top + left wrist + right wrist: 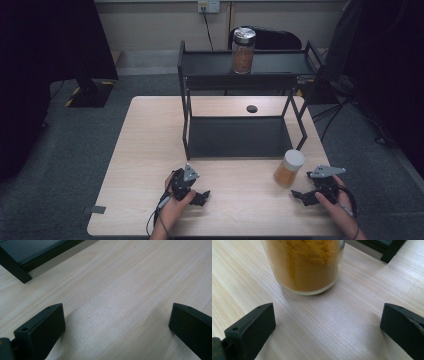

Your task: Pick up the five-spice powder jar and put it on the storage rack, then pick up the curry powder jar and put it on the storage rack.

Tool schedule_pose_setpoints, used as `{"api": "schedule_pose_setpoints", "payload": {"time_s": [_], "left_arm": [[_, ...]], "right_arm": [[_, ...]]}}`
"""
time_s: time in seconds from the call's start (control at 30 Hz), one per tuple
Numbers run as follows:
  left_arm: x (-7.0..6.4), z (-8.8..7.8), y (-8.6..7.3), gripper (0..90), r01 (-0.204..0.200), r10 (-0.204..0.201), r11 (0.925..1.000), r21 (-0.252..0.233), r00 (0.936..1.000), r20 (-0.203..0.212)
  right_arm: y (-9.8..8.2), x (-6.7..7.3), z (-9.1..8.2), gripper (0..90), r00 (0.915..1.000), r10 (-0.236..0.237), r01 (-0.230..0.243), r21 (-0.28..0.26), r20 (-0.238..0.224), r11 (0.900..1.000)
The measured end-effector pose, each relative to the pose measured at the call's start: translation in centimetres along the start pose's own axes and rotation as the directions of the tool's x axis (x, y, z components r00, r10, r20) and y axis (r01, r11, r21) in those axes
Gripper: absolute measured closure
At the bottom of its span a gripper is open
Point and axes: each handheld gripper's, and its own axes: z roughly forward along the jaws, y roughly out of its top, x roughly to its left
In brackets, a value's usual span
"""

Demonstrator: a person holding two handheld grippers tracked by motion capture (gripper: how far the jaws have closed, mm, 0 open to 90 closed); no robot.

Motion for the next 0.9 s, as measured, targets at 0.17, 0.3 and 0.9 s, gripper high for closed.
{"api": "schedule_pose_setpoints", "payload": {"time_s": [0.17, 0.3, 0.9], "left_arm": [[0.01, 0.00, -0.04, 0.1, -0.001, 0.001, 1.0000, -0.002, 1.0000, 0.000], [0.00, 0.00, -0.04, 0.1, -0.001, 0.001, 1.0000, -0.002, 1.0000, 0.000], [0.00, 0.00, -0.06, 0.1, 0.000, 0.000, 1.0000, -0.003, 1.0000, 0.000]], "right_arm": [[0.02, 0.01, 0.00, 0.0, 1.0000, 0.000, 0.000, 0.001, 0.000, 1.000], [0.03, 0.02, -0.01, 0.0, 1.0000, 0.000, 0.000, 0.002, 0.001, 1.000], [0.20, 0.07, -0.10, 0.0, 1.0000, 0.003, -0.003, 0.011, 0.001, 1.000]]}}
